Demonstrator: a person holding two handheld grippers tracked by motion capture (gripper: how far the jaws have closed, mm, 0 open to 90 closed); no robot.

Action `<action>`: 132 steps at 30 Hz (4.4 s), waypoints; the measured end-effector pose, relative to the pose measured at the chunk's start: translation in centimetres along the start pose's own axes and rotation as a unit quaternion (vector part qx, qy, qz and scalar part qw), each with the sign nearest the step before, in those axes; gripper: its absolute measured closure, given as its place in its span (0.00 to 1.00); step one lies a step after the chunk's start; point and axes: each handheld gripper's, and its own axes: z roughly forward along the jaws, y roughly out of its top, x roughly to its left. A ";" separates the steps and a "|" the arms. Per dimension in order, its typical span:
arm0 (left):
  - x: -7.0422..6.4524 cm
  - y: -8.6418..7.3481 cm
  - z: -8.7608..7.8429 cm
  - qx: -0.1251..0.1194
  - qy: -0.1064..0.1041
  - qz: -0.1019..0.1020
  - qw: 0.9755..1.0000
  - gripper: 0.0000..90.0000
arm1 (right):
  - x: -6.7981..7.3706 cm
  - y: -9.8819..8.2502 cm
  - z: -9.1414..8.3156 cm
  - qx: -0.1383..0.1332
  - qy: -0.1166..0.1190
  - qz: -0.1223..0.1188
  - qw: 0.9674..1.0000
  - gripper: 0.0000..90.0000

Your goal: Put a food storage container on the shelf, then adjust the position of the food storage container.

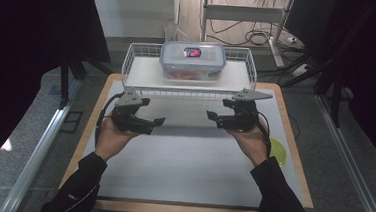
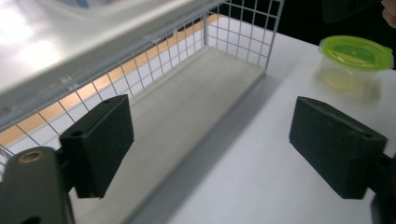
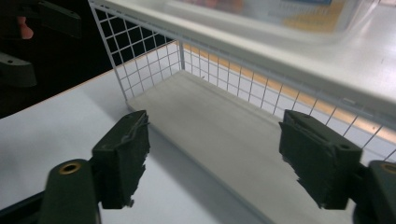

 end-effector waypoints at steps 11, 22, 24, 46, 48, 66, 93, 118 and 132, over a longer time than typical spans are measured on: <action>-2.3 -3.7 -0.5 0.006 -0.022 -0.008 1.000 0.05 | 0.9 -2.9 -1.7 0.009 0.009 0.011 1.000 0.14; -3.8 -8.6 -1.6 0.018 -0.020 -0.008 1.000 0.01 | 3.3 -6.7 -2.7 0.030 0.029 0.009 0.999 0.10; -4.0 -9.8 -1.8 0.018 -0.020 -0.011 1.000 0.00 | 3.8 -8.0 -2.6 0.039 0.030 0.002 0.999 0.09; -5.4 -12.6 -1.1 0.047 -0.002 0.030 0.998 0.00 | 4.8 -12.5 -2.3 0.099 0.010 -0.026 0.995 0.07; -5.4 -12.6 -1.2 0.046 0.000 0.029 0.999 0.00 | 4.7 -12.2 -2.4 0.102 0.002 -0.020 0.995 0.03; -5.3 -12.6 -1.1 0.050 0.004 0.026 0.998 0.01 | -1.0 -11.3 -8.1 0.081 -0.099 0.009 0.992 0.99; -5.3 -12.7 -0.7 0.066 0.005 0.026 0.997 0.01 | -8.2 -14.9 -12.1 0.088 -0.259 0.115 0.955 1.00; -5.4 -12.8 -0.4 0.079 0.005 0.030 0.996 0.02 | -10.0 -17.0 -11.1 0.136 -0.229 0.167 0.949 1.00; -5.5 -12.8 -0.3 0.085 0.004 0.033 0.996 0.02 | -10.4 -17.6 -9.4 0.142 -0.172 0.194 0.955 1.00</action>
